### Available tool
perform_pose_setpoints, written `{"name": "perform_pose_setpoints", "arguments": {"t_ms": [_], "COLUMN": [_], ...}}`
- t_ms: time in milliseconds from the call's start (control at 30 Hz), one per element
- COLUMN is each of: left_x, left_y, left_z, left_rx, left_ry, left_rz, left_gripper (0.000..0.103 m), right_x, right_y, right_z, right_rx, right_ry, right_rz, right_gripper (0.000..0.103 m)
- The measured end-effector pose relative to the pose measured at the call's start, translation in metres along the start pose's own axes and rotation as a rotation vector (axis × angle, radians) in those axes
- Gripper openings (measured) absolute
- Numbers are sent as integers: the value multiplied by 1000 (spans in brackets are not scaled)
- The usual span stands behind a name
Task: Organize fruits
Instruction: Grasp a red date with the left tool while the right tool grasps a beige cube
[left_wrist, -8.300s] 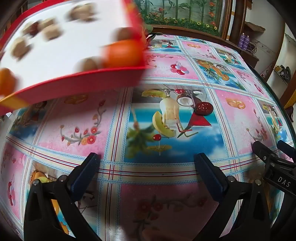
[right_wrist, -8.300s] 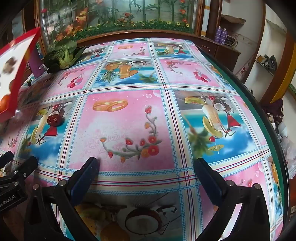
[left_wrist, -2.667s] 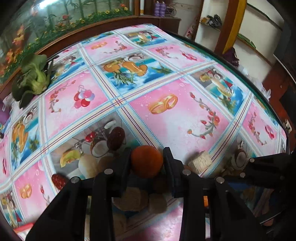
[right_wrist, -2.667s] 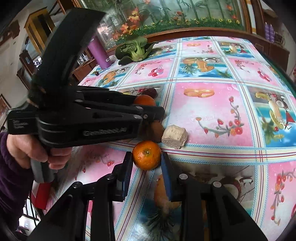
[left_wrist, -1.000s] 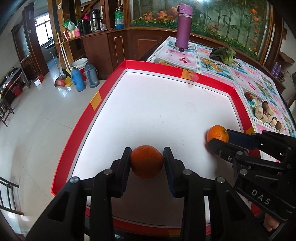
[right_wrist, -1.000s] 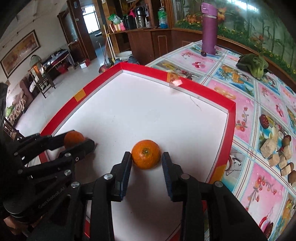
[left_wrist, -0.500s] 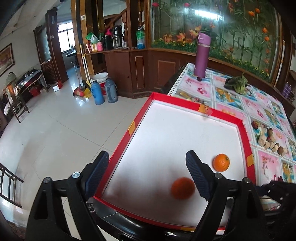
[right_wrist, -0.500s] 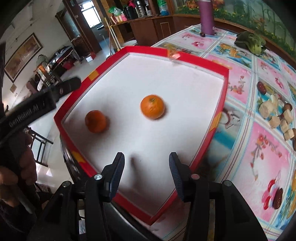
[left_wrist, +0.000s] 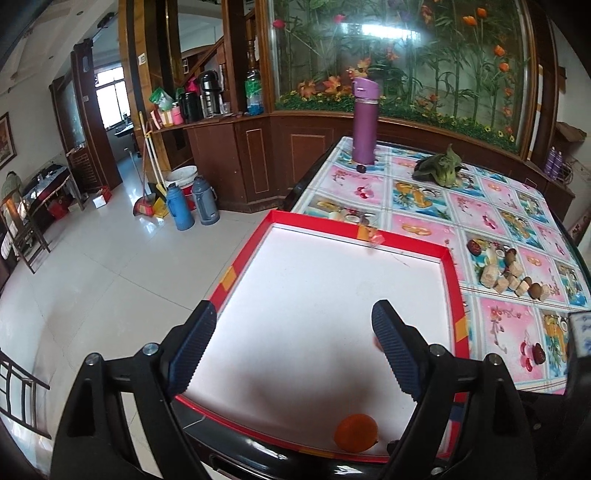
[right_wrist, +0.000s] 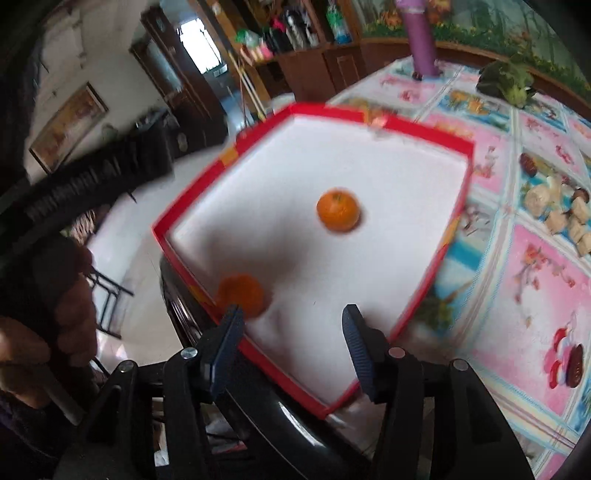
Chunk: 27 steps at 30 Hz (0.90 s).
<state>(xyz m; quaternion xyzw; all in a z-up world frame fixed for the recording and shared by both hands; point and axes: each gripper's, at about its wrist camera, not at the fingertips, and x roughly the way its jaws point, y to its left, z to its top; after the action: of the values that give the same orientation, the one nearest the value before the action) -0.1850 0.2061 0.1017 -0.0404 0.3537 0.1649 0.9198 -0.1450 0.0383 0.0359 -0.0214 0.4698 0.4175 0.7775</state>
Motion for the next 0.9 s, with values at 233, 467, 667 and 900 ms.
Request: {"name": "perform_pose_setpoints", "arguments": {"t_ms": [233,467,667,900], "left_x": [-12,5,28,33], "left_y": [-40,-155,-240,-273], "left_z": [7,-19,-46,-57], "left_rx": [66,271,387,426], "left_ry": [-6,146,251,310], "left_rz": [-113,-388,-463,-550], "left_gripper": [94,94,94,86], "right_x": [-106,-144,-115,-89], "right_y": [-104,-195,-216,-233], "right_z": [-10,-30,-16,-10], "right_rx": [104,209,172,141], "right_ry": [-275,-265,-180,-109], "right_rz": [-191,-460,-494,-511], "right_gripper": [55,55,43,29]}}
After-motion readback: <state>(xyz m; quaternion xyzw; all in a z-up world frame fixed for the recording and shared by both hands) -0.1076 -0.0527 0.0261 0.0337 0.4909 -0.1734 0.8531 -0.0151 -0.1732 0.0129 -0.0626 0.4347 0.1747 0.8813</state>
